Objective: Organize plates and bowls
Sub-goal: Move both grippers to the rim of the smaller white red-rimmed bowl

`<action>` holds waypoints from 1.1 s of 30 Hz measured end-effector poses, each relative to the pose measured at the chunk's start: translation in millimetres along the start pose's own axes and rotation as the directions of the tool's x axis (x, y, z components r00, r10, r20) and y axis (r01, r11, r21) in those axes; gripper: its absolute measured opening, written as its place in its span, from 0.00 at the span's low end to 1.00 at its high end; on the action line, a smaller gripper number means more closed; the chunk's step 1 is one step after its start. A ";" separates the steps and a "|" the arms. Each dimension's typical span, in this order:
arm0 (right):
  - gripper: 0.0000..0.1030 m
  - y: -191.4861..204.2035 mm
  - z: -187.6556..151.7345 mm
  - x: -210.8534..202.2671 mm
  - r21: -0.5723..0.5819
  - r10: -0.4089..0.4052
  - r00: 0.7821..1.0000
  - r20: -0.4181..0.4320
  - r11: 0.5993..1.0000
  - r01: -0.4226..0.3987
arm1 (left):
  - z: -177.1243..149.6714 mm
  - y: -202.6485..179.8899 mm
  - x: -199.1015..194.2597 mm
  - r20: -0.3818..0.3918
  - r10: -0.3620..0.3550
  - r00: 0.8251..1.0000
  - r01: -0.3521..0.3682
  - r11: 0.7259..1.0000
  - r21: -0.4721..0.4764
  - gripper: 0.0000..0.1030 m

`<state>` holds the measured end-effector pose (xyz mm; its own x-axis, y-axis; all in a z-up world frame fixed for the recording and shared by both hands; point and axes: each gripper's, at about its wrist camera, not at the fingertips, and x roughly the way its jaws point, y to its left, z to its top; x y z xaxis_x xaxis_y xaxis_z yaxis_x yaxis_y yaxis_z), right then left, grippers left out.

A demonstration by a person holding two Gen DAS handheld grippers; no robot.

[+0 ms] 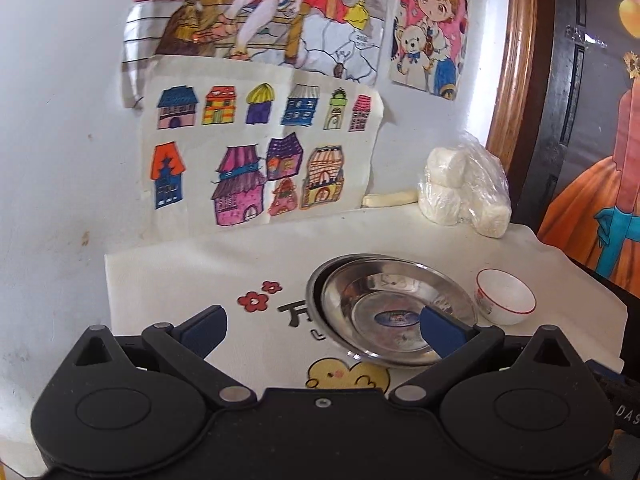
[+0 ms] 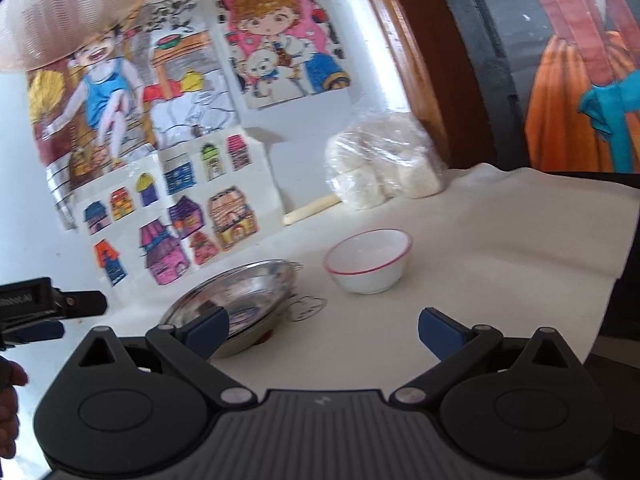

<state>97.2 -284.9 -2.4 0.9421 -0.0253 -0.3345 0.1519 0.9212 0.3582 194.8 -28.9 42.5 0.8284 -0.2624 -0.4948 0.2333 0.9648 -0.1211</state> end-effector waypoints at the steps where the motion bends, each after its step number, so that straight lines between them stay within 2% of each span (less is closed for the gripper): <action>1: 1.00 -3.0 -0.5 0.8 0.012 0.001 1.000 -0.005 1.000 -0.001 | 2.2 -0.7 1.2 -0.008 -0.005 1.000 0.005 1.000 -0.002 0.99; 6: 1.00 -10.8 -5.1 3.4 0.026 0.014 1.000 -0.027 1.000 -0.013 | 10.8 -2.9 6.8 -0.052 -0.019 0.998 0.018 1.000 -0.022 0.99; 11: 1.00 -16.4 -4.5 2.9 0.040 -0.002 1.000 -0.012 0.999 0.003 | 24.6 -5.3 16.5 -0.124 -0.075 0.990 0.070 0.996 -0.047 0.99; 15: 1.00 -21.7 -6.9 4.7 0.047 -0.027 1.000 -0.009 0.999 0.028 | 34.7 -15.3 32.2 -0.167 -0.056 0.984 0.049 0.998 -0.045 0.99; 18: 1.00 -26.1 -6.5 6.4 0.035 -0.048 0.999 -0.004 0.998 0.048 | 42.6 -30.4 44.6 -0.196 -0.047 0.979 0.047 0.999 -0.005 0.99; 20: 1.00 -29.1 -3.7 6.8 0.024 -0.062 0.998 0.010 0.998 0.062 | 46.8 -44.9 51.9 -0.199 -0.043 0.979 0.056 0.997 0.057 0.99; 23: 1.00 -33.3 3.8 10.3 -0.008 -0.091 0.996 0.019 0.996 0.091 | 51.4 -69.9 63.3 -0.190 -0.042 0.981 0.073 0.985 0.159 0.99; 25: 1.00 -36.2 9.5 13.5 -0.025 -0.114 0.993 0.037 0.993 0.115 | 54.6 -84.2 73.9 -0.192 -0.054 0.980 0.091 0.977 0.194 0.99; 33: 1.00 -55.9 28.3 41.3 0.027 -0.163 0.985 0.063 0.987 0.161 | 67.7 -131.5 134.6 -0.232 -0.128 0.964 0.176 0.964 0.197 0.99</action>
<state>136.0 -348.5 -11.6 0.9218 -0.1993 -0.3325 0.3098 0.8943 0.3228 310.2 -192.1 50.1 0.6505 -0.3732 -0.6615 0.4712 0.8814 -0.0339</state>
